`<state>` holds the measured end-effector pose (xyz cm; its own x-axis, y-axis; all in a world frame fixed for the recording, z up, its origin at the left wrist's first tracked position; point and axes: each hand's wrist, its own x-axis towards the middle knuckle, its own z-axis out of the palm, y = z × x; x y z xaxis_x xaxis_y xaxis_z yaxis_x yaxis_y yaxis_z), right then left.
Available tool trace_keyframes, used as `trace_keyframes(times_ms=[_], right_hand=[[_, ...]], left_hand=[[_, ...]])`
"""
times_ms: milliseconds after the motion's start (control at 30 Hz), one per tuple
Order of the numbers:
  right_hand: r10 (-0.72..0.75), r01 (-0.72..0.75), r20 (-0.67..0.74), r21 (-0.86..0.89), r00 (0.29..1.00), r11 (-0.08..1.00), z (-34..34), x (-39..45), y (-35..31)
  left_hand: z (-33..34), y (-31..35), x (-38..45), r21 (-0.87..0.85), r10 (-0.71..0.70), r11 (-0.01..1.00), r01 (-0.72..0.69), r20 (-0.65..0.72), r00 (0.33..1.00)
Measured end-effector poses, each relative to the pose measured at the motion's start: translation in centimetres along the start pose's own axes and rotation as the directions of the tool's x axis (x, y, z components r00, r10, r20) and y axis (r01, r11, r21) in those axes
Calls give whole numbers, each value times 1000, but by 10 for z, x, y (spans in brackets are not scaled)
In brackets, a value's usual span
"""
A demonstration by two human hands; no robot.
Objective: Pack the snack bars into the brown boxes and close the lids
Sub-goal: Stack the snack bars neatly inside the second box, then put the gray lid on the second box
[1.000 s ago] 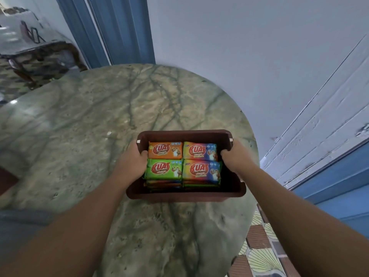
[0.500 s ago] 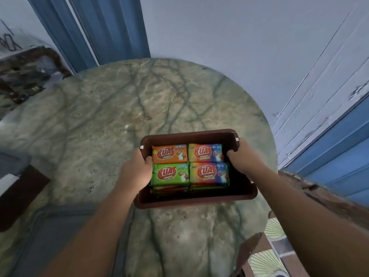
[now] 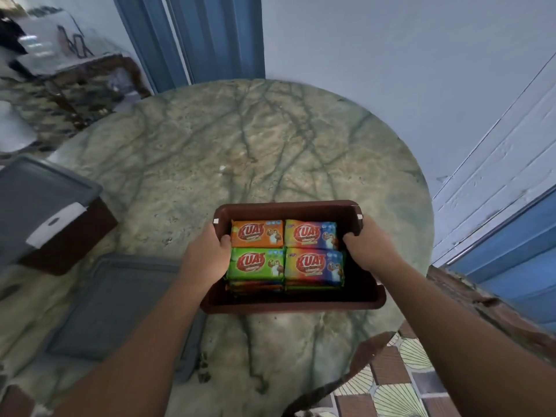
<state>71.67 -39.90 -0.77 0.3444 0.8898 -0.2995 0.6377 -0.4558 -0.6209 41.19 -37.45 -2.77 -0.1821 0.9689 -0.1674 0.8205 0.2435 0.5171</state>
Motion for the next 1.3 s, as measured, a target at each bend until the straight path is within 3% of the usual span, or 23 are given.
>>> trace_keyframes(times_ms=[300, 567, 667, 767, 833, 900, 1133, 1300], right_hand=[[-88, 90, 49, -42, 995, 995, -3, -31, 15], [-51, 53, 34, -49, 998, 997, -6, -49, 15], [-115, 93, -169, -137, 979, 986, -4, -63, 7], [-260, 228, -306, -136, 916, 964, 9, -83, -22], [-317, 311, -272, -65, 909, 948, 27, -96, -50], [-362, 375, -199, 32, 911, 926, 49, -112, -84], [-479, 468, -6, 218, 878, 856, 139, -160, -169], [-362, 320, 99, 296, 927, 900, 195, -178, -197]], left_hand=[[3, -11, -58, 26, -104, 994, 106, -50, 993], [-4, -12, -76, -88, -155, 983, 160, 59, 986], [-16, -19, -65, -193, -156, 967, 168, 77, 985], [-38, -31, -59, -300, -191, 942, 147, -123, 974], [-58, -44, -56, -316, -199, 942, 112, -258, 945], [-77, -64, -49, -334, -206, 937, 102, -293, 934], [-126, -154, -32, -45, -131, 991, 125, -186, 974], [-138, -213, -19, 79, -149, 985, 154, -68, 987]])
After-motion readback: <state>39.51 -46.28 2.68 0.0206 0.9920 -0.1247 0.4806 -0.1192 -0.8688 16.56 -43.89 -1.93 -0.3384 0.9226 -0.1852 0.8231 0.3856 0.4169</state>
